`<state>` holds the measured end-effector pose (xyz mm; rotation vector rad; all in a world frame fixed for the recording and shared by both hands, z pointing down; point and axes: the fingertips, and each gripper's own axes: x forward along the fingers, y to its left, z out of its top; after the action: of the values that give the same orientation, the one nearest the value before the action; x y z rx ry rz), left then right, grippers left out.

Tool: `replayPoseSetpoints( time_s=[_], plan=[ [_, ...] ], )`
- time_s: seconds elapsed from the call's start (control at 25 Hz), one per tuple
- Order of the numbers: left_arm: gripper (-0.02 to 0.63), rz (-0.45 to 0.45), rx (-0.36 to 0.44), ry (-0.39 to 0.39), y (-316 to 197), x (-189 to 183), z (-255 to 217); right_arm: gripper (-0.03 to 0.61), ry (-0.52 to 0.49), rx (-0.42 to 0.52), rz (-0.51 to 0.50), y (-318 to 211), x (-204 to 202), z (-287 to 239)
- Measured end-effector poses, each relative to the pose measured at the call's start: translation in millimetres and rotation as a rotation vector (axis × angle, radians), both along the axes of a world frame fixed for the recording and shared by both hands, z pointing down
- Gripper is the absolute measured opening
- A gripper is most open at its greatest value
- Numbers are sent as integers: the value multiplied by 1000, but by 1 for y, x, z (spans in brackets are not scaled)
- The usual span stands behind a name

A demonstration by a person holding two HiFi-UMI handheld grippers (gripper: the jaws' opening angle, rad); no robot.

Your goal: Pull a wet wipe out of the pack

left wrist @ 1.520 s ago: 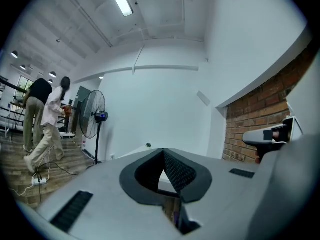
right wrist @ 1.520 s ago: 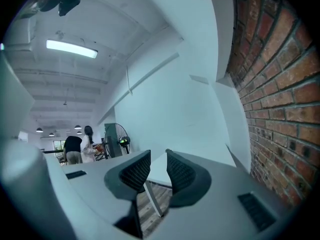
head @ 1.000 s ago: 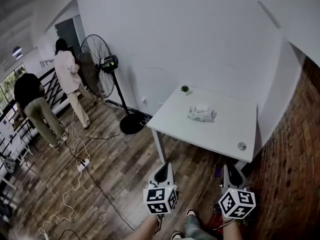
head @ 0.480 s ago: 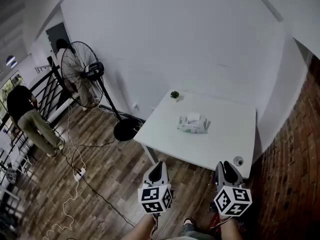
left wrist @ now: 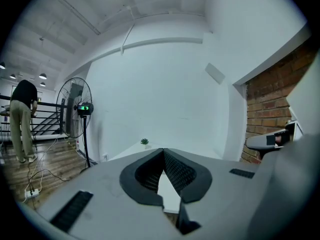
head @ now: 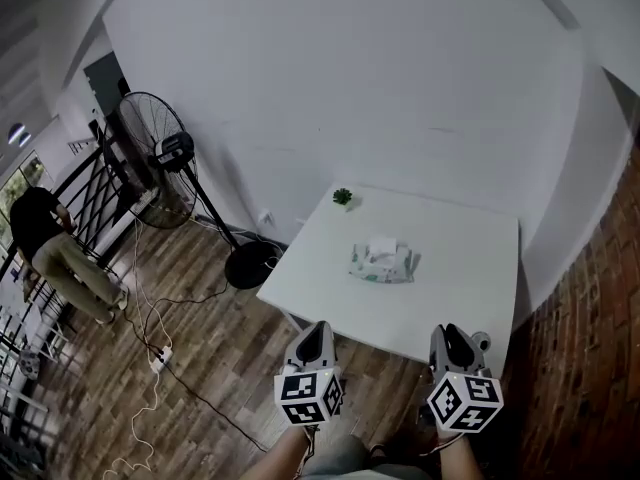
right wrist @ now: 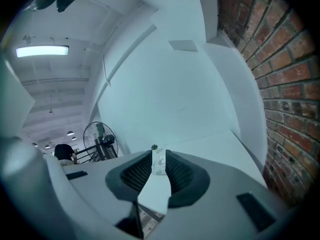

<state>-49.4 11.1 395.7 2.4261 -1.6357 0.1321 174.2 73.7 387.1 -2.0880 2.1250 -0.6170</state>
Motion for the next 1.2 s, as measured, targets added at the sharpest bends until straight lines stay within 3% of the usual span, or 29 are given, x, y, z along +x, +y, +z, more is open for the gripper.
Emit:
replayPoseSetpoints(
  time_s=[0.36,0.8,1.2],
  plan=[
    [2,42,-15,41,-84,9,16,83,40,-39,7,-69,-10,13],
    [2,147,-29,54,-216,2,13,83,61,-29,94,-195,-28,-5],
    [2,213,-34,72,-309,3,14,84,85,-23,179,-262,-29,-16]
  ],
)
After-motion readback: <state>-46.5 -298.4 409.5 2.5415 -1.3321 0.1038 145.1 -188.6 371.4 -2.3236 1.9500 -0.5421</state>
